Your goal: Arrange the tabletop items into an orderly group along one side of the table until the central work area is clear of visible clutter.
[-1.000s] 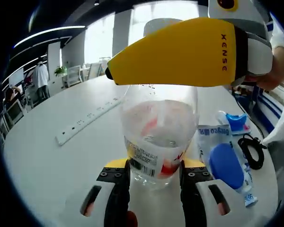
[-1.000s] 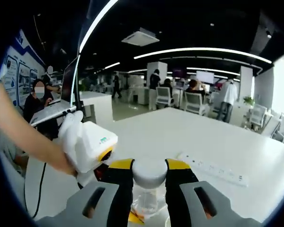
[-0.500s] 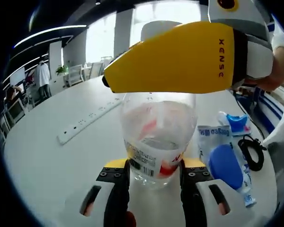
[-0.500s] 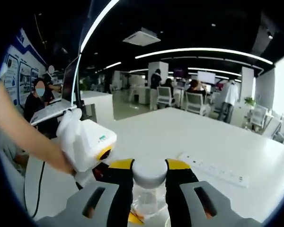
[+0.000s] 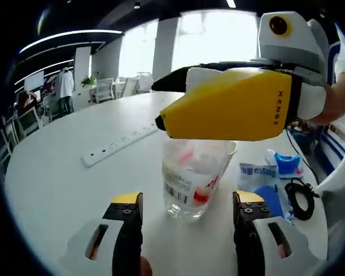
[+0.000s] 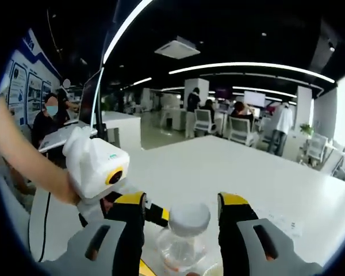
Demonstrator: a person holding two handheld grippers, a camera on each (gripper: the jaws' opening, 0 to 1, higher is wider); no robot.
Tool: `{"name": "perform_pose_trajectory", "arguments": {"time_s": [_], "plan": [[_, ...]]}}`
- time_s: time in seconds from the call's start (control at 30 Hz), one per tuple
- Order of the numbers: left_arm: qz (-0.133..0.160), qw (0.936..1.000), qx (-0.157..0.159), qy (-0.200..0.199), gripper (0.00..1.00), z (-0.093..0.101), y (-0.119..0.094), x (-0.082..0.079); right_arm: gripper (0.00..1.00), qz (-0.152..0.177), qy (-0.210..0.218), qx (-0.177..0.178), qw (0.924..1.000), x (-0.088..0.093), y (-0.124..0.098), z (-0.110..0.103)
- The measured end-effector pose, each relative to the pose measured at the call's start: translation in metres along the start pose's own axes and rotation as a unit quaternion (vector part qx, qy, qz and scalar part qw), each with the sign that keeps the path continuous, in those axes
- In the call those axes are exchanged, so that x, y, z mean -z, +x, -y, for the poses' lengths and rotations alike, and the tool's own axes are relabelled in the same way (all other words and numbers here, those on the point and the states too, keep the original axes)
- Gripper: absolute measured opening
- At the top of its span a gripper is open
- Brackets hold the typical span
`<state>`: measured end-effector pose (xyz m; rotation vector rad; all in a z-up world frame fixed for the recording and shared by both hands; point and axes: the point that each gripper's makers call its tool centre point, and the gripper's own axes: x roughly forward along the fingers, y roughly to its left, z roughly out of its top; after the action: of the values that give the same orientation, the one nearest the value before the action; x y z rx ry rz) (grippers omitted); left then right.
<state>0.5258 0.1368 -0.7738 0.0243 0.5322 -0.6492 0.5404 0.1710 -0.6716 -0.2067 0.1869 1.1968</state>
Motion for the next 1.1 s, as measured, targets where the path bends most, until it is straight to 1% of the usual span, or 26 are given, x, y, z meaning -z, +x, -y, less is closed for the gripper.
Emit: {"name": "perform_pose_trajectory", "arguments": {"time_s": [0.03, 0.13, 0.2, 0.27, 0.3, 0.37, 0.57, 0.73, 0.97, 1.1], "plan": [[0.000, 1.0000, -0.004, -0.001, 0.67, 0.000, -0.002, 0.000, 0.61, -0.002, 0.001, -0.001, 1.0000, 0.000, 0.000, -0.001], [-0.001, 0.9998, -0.021, -0.004, 0.76, 0.000, -0.008, -0.002, 0.64, -0.007, 0.004, -0.006, 0.9999, 0.000, -0.001, -0.003], [0.000, 0.9996, -0.027, -0.003, 0.81, 0.000, -0.012, -0.004, 0.69, -0.008, 0.005, -0.007, 0.9999, -0.001, -0.004, -0.005], [0.004, 0.9993, -0.037, -0.004, 0.84, 0.000, -0.017, -0.008, 0.73, -0.008, 0.008, -0.004, 0.9999, -0.002, -0.009, -0.005], [0.004, 0.9992, -0.040, -0.004, 0.86, 0.000, -0.019, -0.009, 0.77, -0.007, 0.013, -0.001, 0.9999, -0.002, -0.011, -0.004], [0.005, 0.9991, -0.042, -0.007, 0.86, 0.002, -0.023, -0.012, 0.83, -0.006, 0.028, 0.003, 0.9996, -0.002, -0.016, -0.002], [0.005, 0.9987, -0.051, -0.006, 0.89, 0.010, -0.032, -0.018, 0.84, -0.012, 0.019, 0.004, 0.9997, -0.002, -0.035, 0.000], [0.003, 0.9983, -0.058, -0.003, 0.89, 0.017, -0.040, -0.022, 0.84, -0.013, 0.020, 0.009, 0.9997, -0.003, -0.050, 0.004], [0.000, 0.9976, -0.068, 0.008, 0.89, 0.025, -0.052, -0.033, 0.83, -0.012, 0.017, 0.012, 0.9997, -0.008, -0.067, 0.005], [-0.010, 0.9972, -0.072, 0.015, 0.89, 0.034, -0.059, -0.033, 0.82, -0.018, 0.022, 0.014, 0.9995, -0.005, -0.078, 0.006]]}}
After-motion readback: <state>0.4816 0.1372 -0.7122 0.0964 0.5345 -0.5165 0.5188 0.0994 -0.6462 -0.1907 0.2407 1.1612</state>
